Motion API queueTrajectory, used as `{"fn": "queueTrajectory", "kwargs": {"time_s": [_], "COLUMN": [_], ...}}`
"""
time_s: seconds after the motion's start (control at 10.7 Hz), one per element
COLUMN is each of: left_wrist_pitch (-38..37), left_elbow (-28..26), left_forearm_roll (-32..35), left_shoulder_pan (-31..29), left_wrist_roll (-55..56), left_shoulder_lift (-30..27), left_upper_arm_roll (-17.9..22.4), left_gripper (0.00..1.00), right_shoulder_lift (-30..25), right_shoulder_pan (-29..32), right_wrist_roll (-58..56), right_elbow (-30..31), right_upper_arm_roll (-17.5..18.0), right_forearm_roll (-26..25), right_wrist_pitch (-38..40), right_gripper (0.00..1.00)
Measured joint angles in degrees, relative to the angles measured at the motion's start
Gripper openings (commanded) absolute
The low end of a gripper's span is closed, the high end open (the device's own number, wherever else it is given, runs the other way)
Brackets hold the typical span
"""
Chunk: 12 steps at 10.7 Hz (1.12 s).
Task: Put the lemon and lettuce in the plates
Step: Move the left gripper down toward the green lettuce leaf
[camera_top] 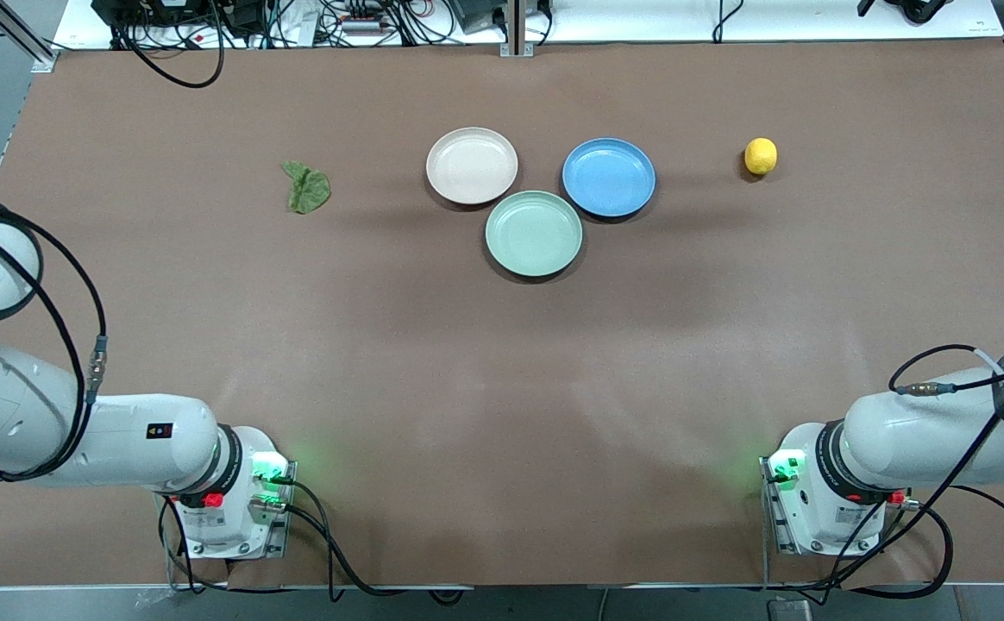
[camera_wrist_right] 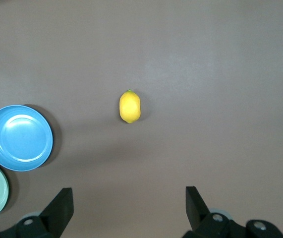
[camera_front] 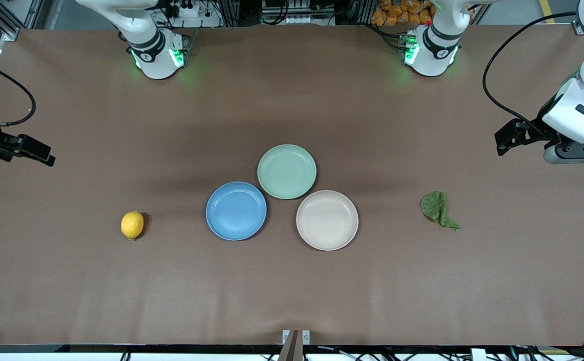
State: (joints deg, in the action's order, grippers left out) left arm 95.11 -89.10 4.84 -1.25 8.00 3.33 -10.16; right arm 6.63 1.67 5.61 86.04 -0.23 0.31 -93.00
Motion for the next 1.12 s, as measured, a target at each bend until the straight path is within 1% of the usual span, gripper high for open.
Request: {"fn": "queueTrajectory", "kwargs": {"time_s": [0.09,0.19,0.37,0.47,0.65,0.84,1.03,1.12], "left_wrist_pitch": [0.0,0.0,-0.01,-0.05,-0.03,2.0,6.31,10.28], "left_elbow": [0.01,0.01,-0.02,-0.11,-0.54,-1.0,-2.17,-4.3], "left_forearm_roll": [0.01,0.04,0.07,0.08,0.08,0.08,0.08,0.08], "left_shoulder_pan": [0.02,-0.04,-0.41,-0.43,-0.41,-0.34,-0.22,-0.35], "left_wrist_roll": [0.0,0.0,0.0,0.0,0.0,-0.11,-0.12,-0.12], "left_shoulder_lift": [0.0,0.0,0.21,0.74,3.32,7.93,13.01,14.52], "left_upper_arm_roll": [-0.02,-0.02,0.15,0.24,0.24,0.2,0.02,0.04], "left_gripper": [1.0,1.0,1.0,1.0,1.0,1.0,1.0,1.0], "right_shoulder_lift": [0.1,0.29,0.82,1.04,1.15,1.09,1.06,1.07], "right_shoulder_pan": [0.02,0.22,2.96,4.23,3.9,1.94,0.02,-1.01], "right_wrist_roll": [0.01,0.09,0.04,-0.31,-0.34,-0.26,-0.2,-0.2], "right_elbow": [-0.01,0.0,0.01,0.0,-0.03,-0.38,-0.7,-0.75], "right_upper_arm_roll": [-0.01,-0.04,-0.29,-0.42,-0.15,0.09,0.24,0.28], "right_forearm_roll": [1.2,4.09,9.22,10.03,9.59,7.05,4.73,2.62], "right_wrist_pitch": [-0.06,-0.06,0.02,-0.01,-0.69,-1.31,-2.69,-3.55], "right_gripper": [1.0,1.0,1.0,1.0,1.0,1.0,1.0,1.0]}}
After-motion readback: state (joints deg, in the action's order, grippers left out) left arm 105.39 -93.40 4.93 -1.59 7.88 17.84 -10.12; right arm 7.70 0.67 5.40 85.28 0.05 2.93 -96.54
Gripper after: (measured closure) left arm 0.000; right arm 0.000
